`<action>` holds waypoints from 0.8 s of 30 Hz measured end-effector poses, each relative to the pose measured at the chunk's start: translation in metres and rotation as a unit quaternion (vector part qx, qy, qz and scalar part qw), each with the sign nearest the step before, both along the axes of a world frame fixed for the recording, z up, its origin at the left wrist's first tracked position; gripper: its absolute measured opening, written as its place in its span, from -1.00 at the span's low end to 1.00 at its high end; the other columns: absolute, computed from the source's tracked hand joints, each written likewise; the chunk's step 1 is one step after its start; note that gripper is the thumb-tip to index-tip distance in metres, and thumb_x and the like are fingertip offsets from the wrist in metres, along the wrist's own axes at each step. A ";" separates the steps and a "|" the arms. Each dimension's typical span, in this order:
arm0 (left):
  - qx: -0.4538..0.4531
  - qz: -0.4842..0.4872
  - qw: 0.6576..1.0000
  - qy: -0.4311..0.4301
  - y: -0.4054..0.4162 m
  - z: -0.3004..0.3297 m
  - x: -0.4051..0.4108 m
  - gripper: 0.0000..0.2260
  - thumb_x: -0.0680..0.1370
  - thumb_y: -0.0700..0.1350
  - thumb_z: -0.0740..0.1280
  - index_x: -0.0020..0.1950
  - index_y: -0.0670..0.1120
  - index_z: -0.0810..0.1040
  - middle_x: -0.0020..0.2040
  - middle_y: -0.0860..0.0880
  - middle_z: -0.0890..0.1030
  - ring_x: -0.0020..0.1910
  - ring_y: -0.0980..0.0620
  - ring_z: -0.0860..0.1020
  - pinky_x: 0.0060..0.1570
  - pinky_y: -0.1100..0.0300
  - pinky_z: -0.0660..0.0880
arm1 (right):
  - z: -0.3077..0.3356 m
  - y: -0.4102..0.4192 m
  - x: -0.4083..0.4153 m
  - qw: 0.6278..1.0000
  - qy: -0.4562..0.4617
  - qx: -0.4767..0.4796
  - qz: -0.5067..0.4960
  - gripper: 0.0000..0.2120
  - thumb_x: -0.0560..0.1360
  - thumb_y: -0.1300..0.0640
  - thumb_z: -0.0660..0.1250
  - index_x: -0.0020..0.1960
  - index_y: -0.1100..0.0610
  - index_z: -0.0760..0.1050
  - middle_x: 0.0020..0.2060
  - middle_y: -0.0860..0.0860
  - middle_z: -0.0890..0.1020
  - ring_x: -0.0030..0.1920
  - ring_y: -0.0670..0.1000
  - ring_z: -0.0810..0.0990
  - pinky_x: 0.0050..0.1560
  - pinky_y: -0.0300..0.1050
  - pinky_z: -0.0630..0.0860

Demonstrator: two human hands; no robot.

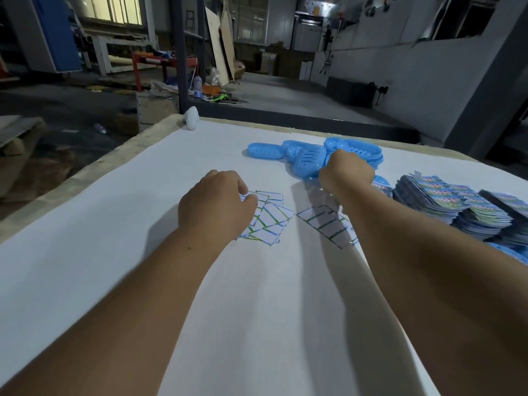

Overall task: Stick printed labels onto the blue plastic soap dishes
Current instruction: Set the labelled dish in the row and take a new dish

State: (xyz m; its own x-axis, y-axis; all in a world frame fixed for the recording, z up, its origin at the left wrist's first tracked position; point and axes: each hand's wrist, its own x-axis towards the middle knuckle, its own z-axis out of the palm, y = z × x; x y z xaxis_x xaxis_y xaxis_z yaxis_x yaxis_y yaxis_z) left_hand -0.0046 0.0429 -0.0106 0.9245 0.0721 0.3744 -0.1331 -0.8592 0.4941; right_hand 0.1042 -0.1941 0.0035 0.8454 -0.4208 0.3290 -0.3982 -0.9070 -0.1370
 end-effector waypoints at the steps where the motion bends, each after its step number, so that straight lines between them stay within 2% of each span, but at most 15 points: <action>1: -0.002 0.000 1.000 -0.002 0.000 0.000 0.000 -0.86 0.55 0.15 0.34 0.00 0.13 0.56 0.06 0.07 0.55 -0.01 0.03 0.53 -0.14 0.16 0.34 | -0.001 -0.002 0.002 1.000 -0.005 0.014 -0.004 -0.86 0.53 0.11 0.34 0.01 0.06 0.39 -0.16 0.03 0.50 -0.09 0.11 0.52 -0.16 -0.02 0.37; 4: -0.011 0.000 1.000 0.001 0.000 0.000 0.000 -0.86 0.55 0.14 0.34 0.00 0.11 0.58 0.06 0.08 0.58 0.03 0.03 0.55 -0.13 0.16 0.38 | -0.003 -0.006 0.003 0.998 -0.016 0.060 -0.012 -0.87 0.55 0.03 0.32 -0.04 0.07 0.42 -0.27 0.01 0.48 -0.13 0.10 0.54 -0.20 -0.03 0.38; 6: -0.016 0.000 1.000 0.002 -0.001 0.000 -0.001 -0.87 0.55 0.13 0.34 -0.01 0.11 0.59 0.05 0.08 0.59 0.04 0.03 0.55 -0.12 0.16 0.38 | -0.002 -0.007 0.004 0.998 -0.012 0.055 -0.015 -0.86 0.55 0.01 0.32 -0.02 0.06 0.44 -0.28 0.02 0.48 -0.10 0.10 0.58 -0.19 -0.03 0.41; 12: -0.014 0.002 1.000 0.005 -0.001 0.000 -0.001 -0.88 0.56 0.12 0.33 -0.05 0.11 0.57 0.01 0.11 0.59 -0.01 0.04 0.55 -0.14 0.16 0.38 | -0.002 -0.007 0.010 0.999 -0.006 0.041 -0.025 -0.87 0.57 0.09 0.32 0.04 0.09 0.41 -0.29 0.04 0.45 -0.13 0.11 0.55 -0.21 0.00 0.41; 17: -0.014 0.004 1.000 -0.016 -0.004 0.000 -0.001 -0.88 0.56 0.12 0.34 -0.03 0.10 0.58 -0.01 0.11 0.60 -0.04 0.03 0.54 -0.11 0.14 0.41 | 0.004 -0.010 0.001 0.996 -0.077 0.046 -0.024 -0.80 0.61 0.11 0.20 0.15 0.15 0.52 -0.09 0.12 0.59 -0.05 0.18 0.60 -0.14 0.00 0.37; 20: -0.040 -0.006 0.999 -0.025 -0.006 0.003 -0.002 -0.89 0.57 0.09 0.35 -0.03 0.08 0.60 -0.05 0.11 0.62 -0.05 0.04 0.56 -0.11 0.14 0.44 | 0.010 -0.011 -0.019 0.987 -0.144 0.072 -0.013 -0.75 0.66 0.10 0.11 0.17 0.17 0.50 -0.06 0.14 0.59 -0.13 0.17 0.48 -0.14 -0.02 0.31; 22: -0.100 -0.038 0.994 -0.026 -0.010 0.004 -0.003 -0.90 0.58 0.03 0.34 -0.03 0.05 0.61 -0.11 0.12 0.63 -0.09 0.05 0.58 -0.12 0.15 0.47 | 0.014 -0.006 -0.038 0.976 -0.174 0.123 0.029 -0.73 0.70 0.04 0.07 0.14 0.15 0.47 -0.12 0.08 0.52 -0.16 0.13 0.45 -0.17 -0.05 0.31; 24: -0.166 -0.073 0.983 -0.024 -0.014 0.006 -0.006 -0.89 0.59 -0.02 0.32 -0.01 0.01 0.63 -0.15 0.14 0.62 -0.12 0.07 0.59 -0.09 0.14 0.52 | 0.018 0.005 -0.058 0.950 -0.178 0.238 0.098 -0.73 0.71 0.04 0.06 -0.01 0.14 0.45 -0.19 0.05 0.52 -0.22 0.08 0.49 -0.28 -0.14 0.37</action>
